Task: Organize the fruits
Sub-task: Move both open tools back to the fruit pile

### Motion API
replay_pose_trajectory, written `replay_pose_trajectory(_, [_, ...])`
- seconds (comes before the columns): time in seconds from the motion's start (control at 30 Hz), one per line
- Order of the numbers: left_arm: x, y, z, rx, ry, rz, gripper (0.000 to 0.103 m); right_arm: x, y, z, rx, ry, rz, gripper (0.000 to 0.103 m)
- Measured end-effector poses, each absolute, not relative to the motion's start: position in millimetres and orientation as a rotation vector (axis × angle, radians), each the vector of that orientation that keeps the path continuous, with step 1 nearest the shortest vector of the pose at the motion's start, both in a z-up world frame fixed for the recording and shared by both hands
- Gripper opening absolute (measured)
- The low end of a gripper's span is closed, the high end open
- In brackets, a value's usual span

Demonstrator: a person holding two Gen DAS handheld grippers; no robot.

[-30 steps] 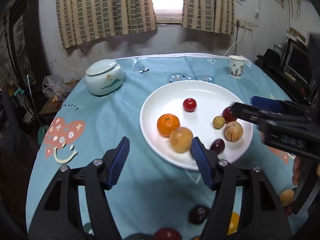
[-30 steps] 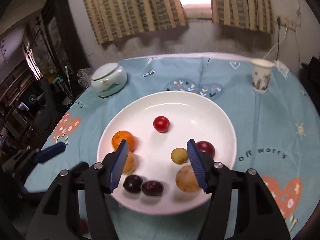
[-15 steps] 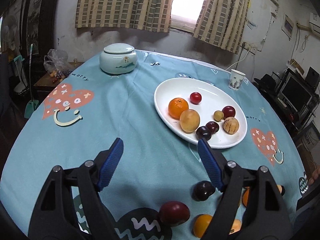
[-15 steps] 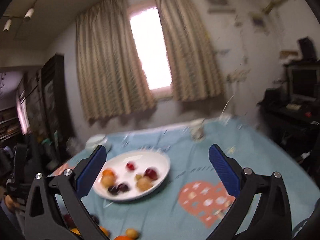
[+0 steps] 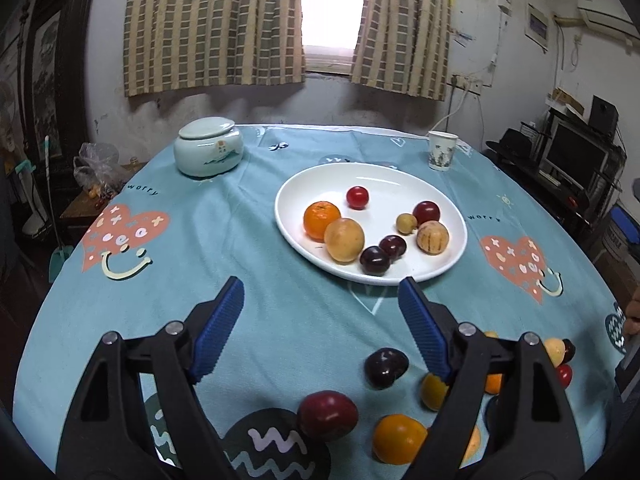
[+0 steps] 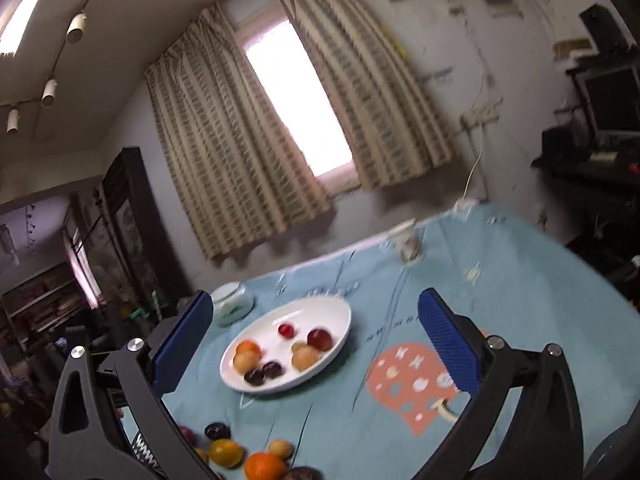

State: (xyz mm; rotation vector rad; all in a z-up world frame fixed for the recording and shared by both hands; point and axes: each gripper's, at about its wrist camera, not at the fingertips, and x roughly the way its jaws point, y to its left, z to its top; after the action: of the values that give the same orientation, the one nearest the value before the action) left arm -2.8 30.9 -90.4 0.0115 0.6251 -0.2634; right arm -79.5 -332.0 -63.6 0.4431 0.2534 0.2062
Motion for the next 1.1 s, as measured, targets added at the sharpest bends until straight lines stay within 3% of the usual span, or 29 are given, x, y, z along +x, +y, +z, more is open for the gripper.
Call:
replay_pose_trajectory(0.27, [-1, 32, -96, 0.025, 0.640, -0.271, 0.081, -59, -310, -90, 0.427, 0.403, 0.228, 0.102])
replay_pose_trajectory(0.53, [9, 30, -109, 0.023, 0.697, -0.279, 0.081, -58, -278, -98, 0.254, 0.427, 0.256, 0.102])
replay_pose_trajectory(1.1, [8, 24, -115, 0.067, 0.686, -0.249, 0.086, -52, -291, -105, 0.338, 0.482, 0.265, 0.102])
